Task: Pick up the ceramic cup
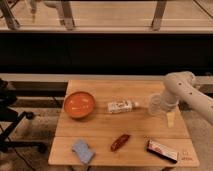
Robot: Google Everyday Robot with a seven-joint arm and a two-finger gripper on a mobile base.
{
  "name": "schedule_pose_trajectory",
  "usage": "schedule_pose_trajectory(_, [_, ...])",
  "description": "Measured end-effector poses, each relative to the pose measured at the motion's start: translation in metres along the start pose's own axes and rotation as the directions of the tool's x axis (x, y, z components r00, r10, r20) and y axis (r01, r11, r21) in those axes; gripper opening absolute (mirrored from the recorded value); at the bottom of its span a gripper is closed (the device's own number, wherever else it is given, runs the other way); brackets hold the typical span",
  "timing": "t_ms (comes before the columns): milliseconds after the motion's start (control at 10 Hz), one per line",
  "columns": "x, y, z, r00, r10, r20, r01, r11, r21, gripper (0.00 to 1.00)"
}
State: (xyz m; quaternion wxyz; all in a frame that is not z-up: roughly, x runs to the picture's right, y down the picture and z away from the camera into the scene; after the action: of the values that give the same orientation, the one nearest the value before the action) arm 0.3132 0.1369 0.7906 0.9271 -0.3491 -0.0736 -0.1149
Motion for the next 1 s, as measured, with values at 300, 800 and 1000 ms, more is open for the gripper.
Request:
schedule_pose_trajectory(300, [0.0003, -0.0005, 0.0005, 1.000, -0.008, 0.001, 0.008, 1.000, 0.000, 1.00])
schedule_pose_trajectory(800, [0.0014, -0.0011, 0.0017, 1.000, -0.026, 0.002, 0.026, 1.000, 0.001, 1.00])
schedule_pose_trajectory(1000, [0.0017, -0.0012, 0.0028, 0.999, -0.032, 0.002, 0.032, 0.999, 0.000, 1.00])
